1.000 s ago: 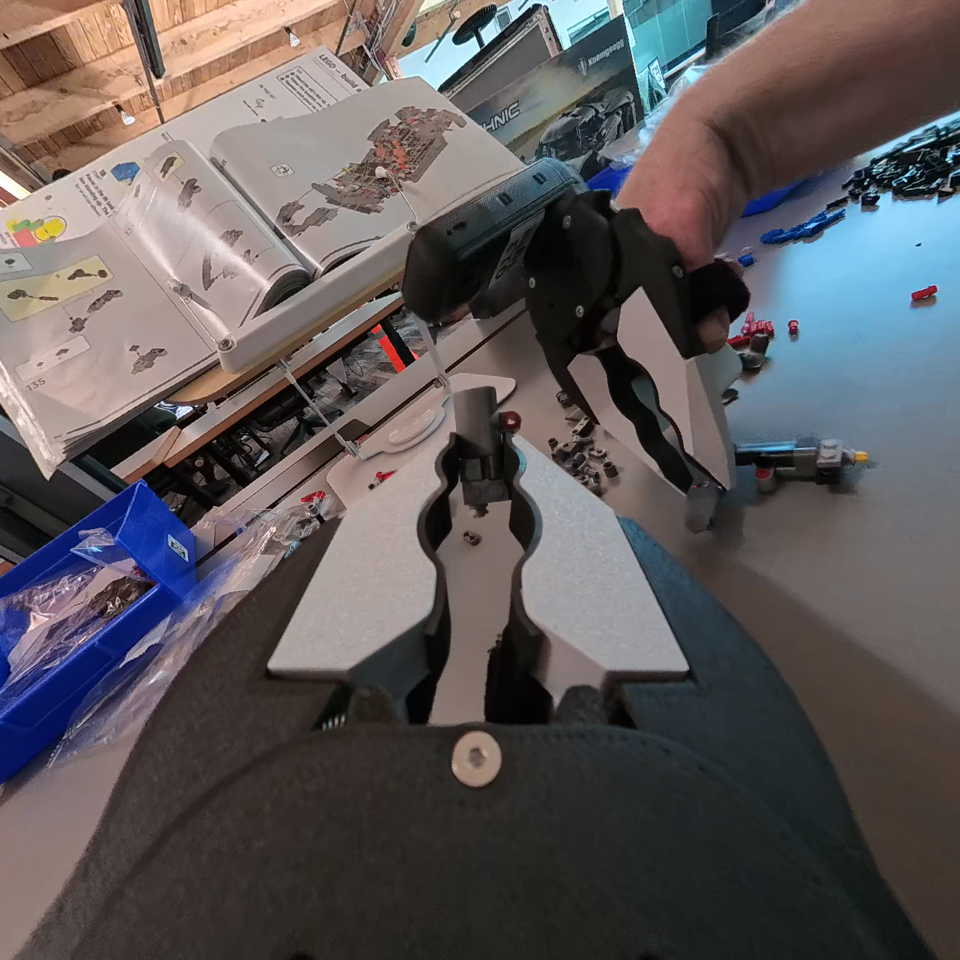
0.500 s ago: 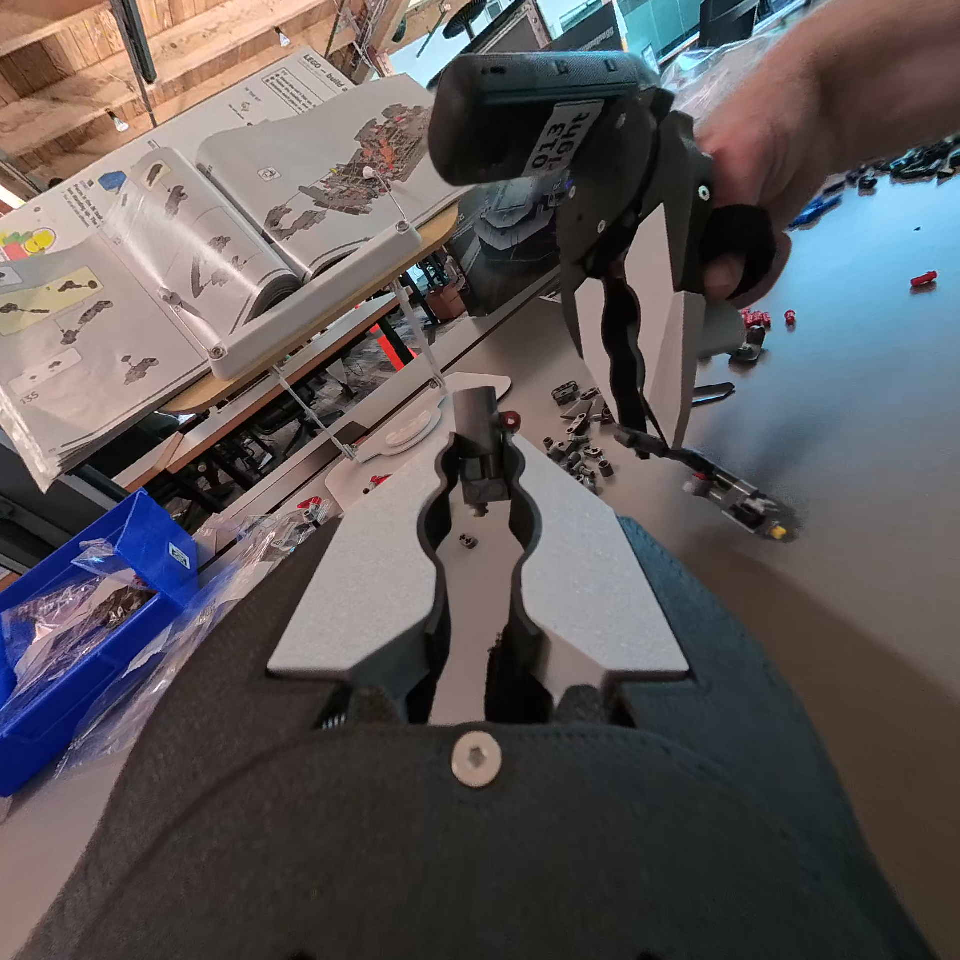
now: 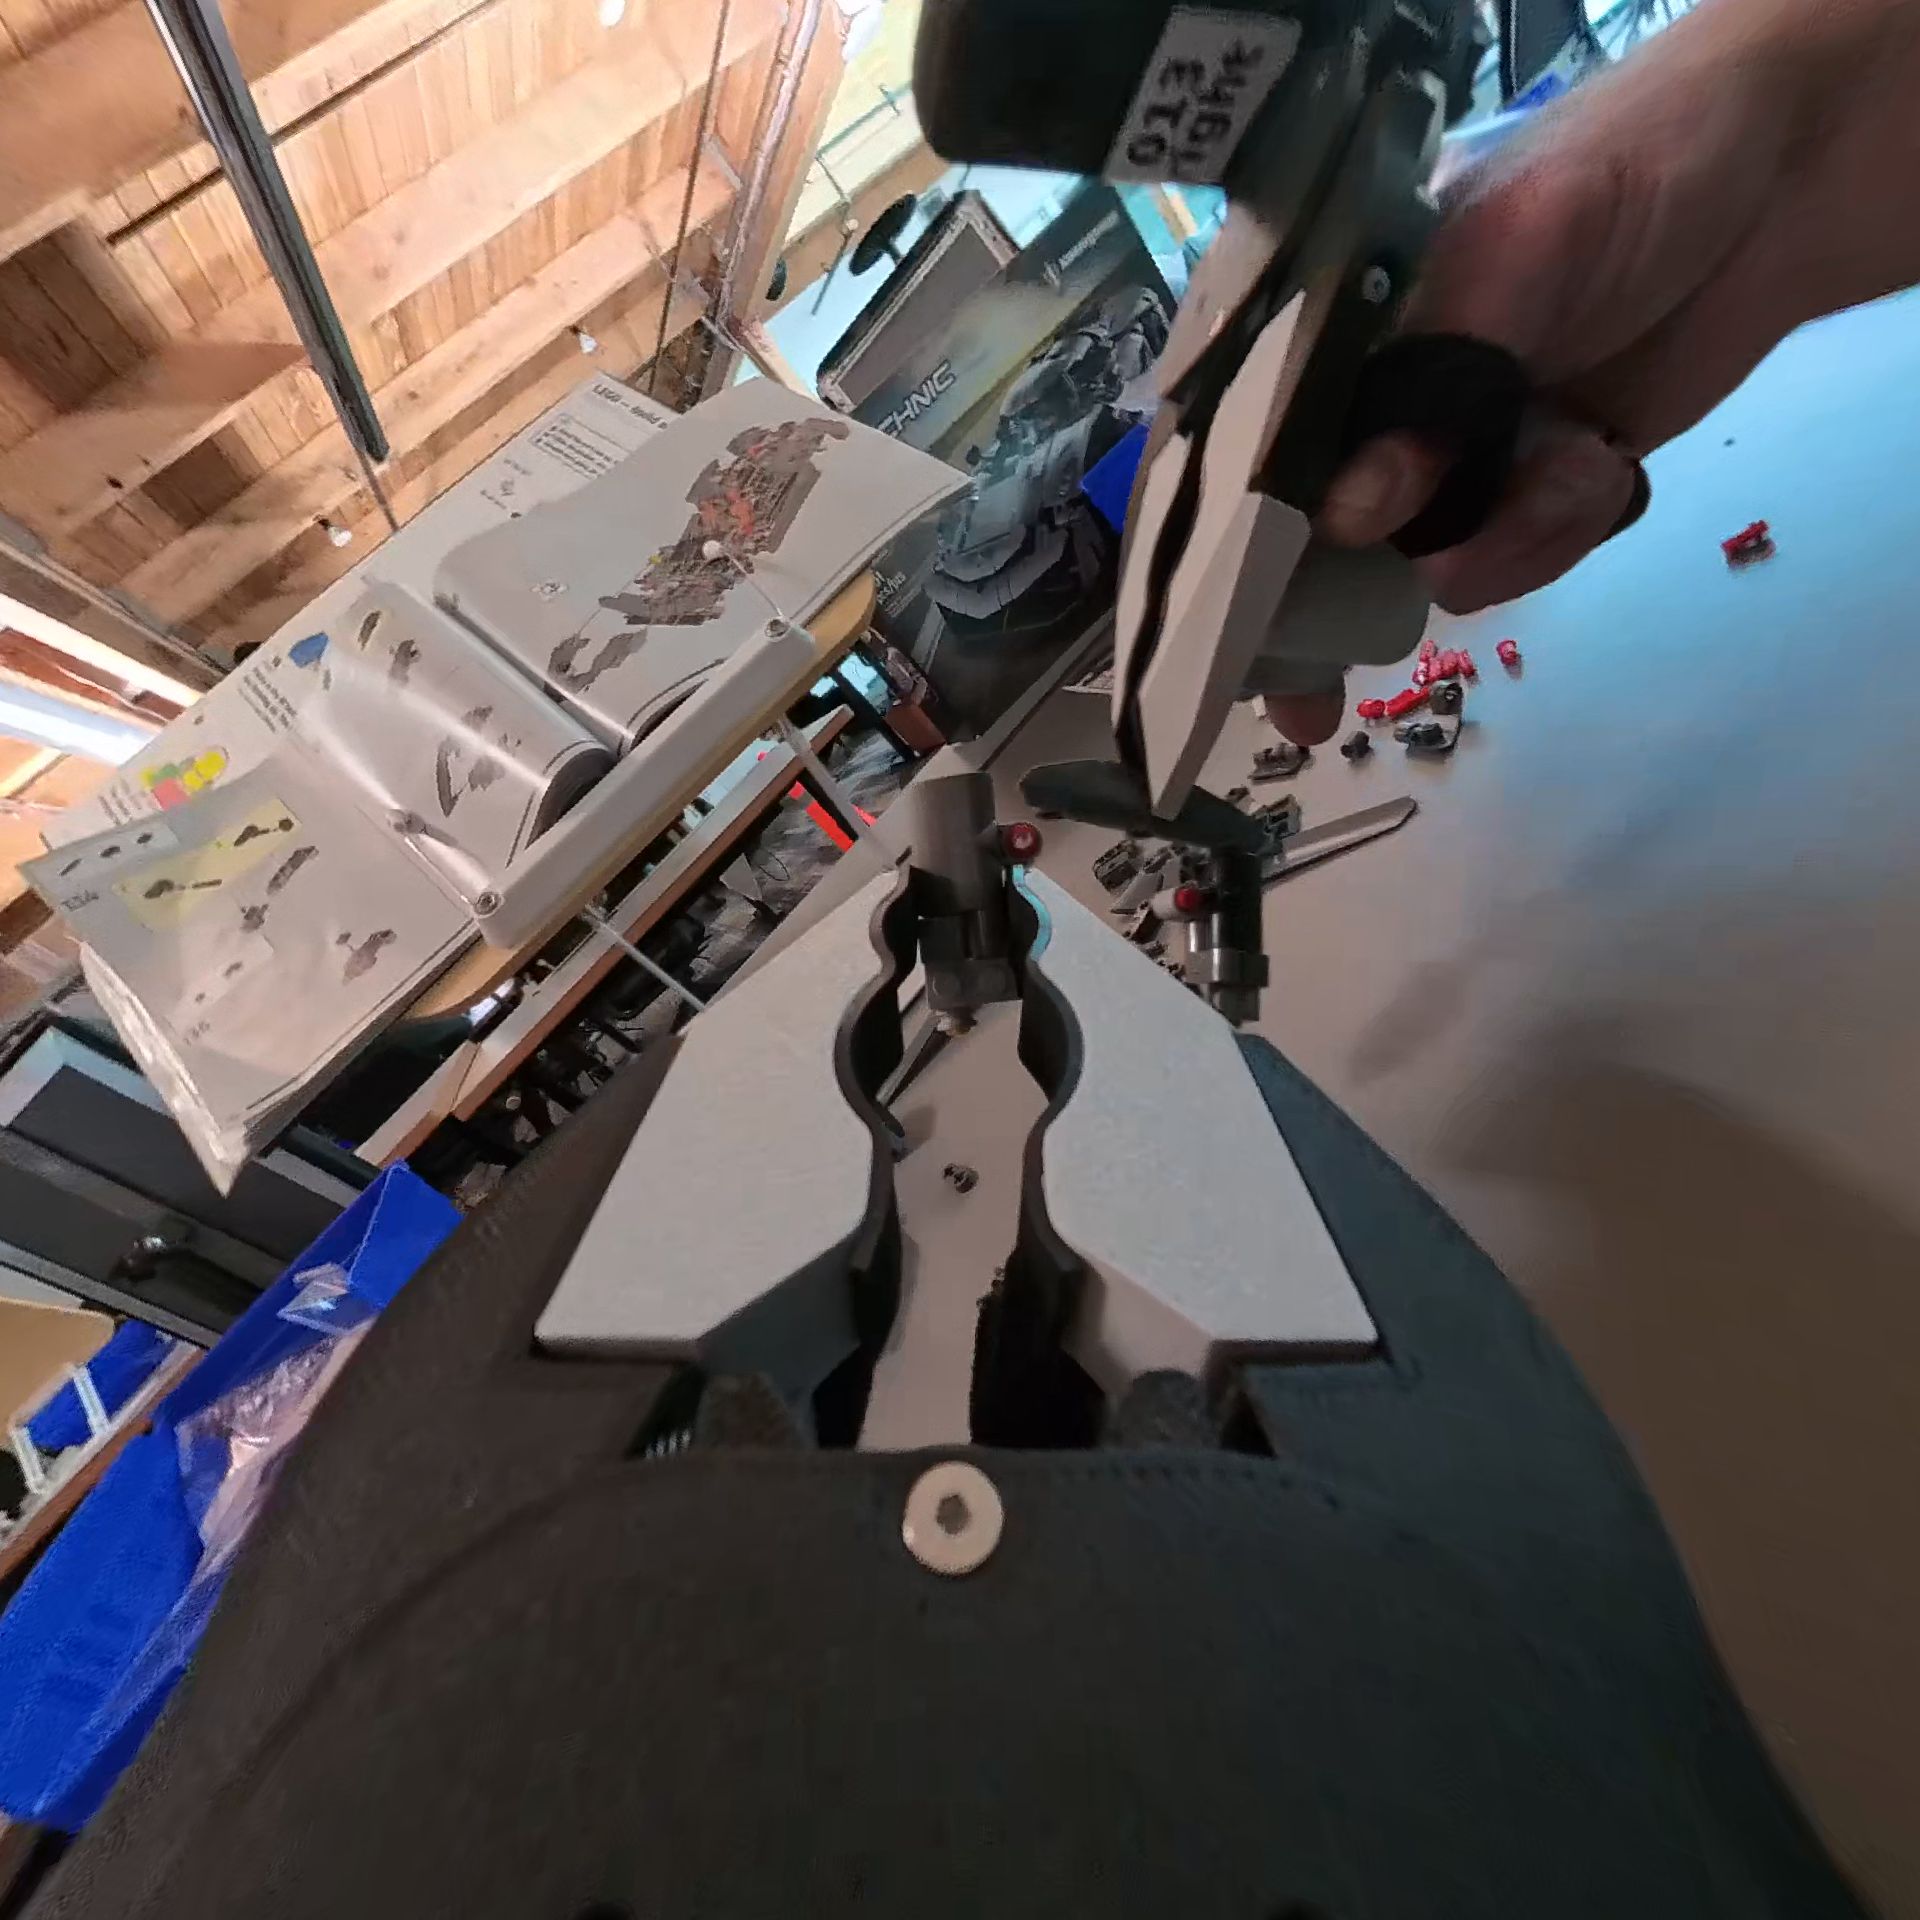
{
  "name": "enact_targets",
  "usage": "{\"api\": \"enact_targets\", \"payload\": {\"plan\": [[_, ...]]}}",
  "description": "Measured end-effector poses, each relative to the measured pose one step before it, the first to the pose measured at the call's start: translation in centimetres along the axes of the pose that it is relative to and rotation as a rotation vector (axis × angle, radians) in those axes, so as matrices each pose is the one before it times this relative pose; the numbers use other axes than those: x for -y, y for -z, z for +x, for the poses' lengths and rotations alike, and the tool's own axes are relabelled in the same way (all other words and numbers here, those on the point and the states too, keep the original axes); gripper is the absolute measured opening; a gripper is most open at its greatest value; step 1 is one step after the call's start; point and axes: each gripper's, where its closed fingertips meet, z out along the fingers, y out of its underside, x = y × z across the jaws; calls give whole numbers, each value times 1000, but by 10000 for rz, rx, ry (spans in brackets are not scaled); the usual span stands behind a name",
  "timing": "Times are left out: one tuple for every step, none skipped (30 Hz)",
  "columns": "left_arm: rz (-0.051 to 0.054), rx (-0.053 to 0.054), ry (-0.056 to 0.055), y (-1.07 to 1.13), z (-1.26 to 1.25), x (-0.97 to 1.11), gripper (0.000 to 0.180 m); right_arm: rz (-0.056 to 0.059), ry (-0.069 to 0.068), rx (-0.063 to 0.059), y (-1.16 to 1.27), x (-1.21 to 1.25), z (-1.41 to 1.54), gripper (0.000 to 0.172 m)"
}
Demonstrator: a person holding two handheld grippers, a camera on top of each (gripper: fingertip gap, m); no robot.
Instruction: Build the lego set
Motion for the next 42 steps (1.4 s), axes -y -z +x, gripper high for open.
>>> {"api": "enact_targets", "payload": {"plan": [[-91,-42,-182,-143,244,-93,14,-7,47,-135,-99,11,-175,3],[-98,4,-156,-104,139,-104,15,-1,78,-44,-98,18,-242,3],[-1,-7,-104,-26,106,58,14,99,125,-127,-30,183,-103,3],[63,43,-81,55,11,156,14,161,91,-135,103,321,-78,3],[59,141,-147,104,-144,156,14,181,41,-195,187,383,14,2],[83,163,-227,129,-148,196,14,187,141,-277,209,428,-1,3],[216,240,-270,219,-244,454,14,195,235,-156,216,463,-339,3],[125,259,-310,185,-306,364,14,235,146,-2,186,574,-619,3],[89,256,-452,132,-261,263,14,234,73,6,138,593,-595,3],[133,189,-462,113,-166,301,14,129,78,-15,64,426,-504,3],[108,138,-396,71,-149,280,14,140,64,-31,14,394,-396,3],[63,27,-412,10,-4,208,14,197,-41,-24,24,439,-295,2],[54,80,-489,-11,-63,169,14,114,-148,-30,-25,264,-138,2],[-30,39,-399,-96,-73,-11,14,101,-115,-114,-24,189,67,2],[-63,-54,-227,-144,-2,-98,13,125,-108,-153,-16,169,190,2],[-9,-8,-185,-130,-66,-12,14,94,-169,-117,-34,85,212,3],[-31,44,-209,-120,-116,-29,13,68,-160,-52,-54,31,139,2],[-59,-8,-162,-158,-43,-41,14,44,-110,-29,-95,-30,104,3],[-6,-17,-133,-128,-14,33,13,-14,-92,-19,-117,-118,71,3],[-17,-13,-157,-135,9,50,13,-35,-73,7,-131,-140,36,3],[-99,47,-179,-146,-81,-102,13,13,-65,38,-110,-69,-19,3],[-48,2,-110,-120,-50,-69,13,46,-102,19,-78,1,22,3],[50,-51,-45,-70,20,50,13,25,-136,-55,-54,-10,161,2],[-32,-34,-88,-85,19,-73,13,4,-108,-25,-34,-23,116,3],[-45,49,-120,-52,-97,-136,14,39,-76,30,-18,13,36,3],[29,-23,-39,-25,-24,-21,13,14,-87,-3,-37,-44,67,2],[13,-65,-27,-20,59,-30,13,-55,-97,-56,-63,-150,144,3],[-47,-41,-122,-75,74,-109,14,-28,-78,-4,-49,-100,74,2],[-21,1,-144,-56,33,-77,14,36,-63,19,-18,-2,35,3],[33,-35,-52,-39,50,14,14,28,-50,2,-24,-22,60,3],[-5,-38,-46,-49,55,-32,14,20,-51,-4,-22,-15,52,3],[-20,20,-83,-50,-8,-49,14,37,-37,12,-18,19,7,3],[22,-24,-55,-34,45,5,14,18,-5,6,-29,-2,-6,2],[19,-32,-44,-20,56,21,14,-33,-12,-3,-46,-64,28,2],[-10,-45,-55,-39,74,-52,14,-28,-37,-15,-31,-54,58,3],[2,-20,-43,-26,44,-35,14,-19,-29,2,-6,-41,31,3],[15,-16,-34,5,41,-8,14,-10,-2,50,-8,-28,-59,2],[-9,-17,-51,10,43,-39,14,1,-7,33,-1,5,-41,2],[-18,-9,-15,-1,32,-40,14,-14,-4,-6,6,-41,0,2],[23,-40,10,25,64,17,14,-36,1,8,-1,-77,-14,2],[35,-15,-56,48,69,68,14,-37,-24,30,-6,-89,-30,2],[-6,-18,-97,15,87,-18,14,-29,-38,-3,-7,-99,13,2]]}}
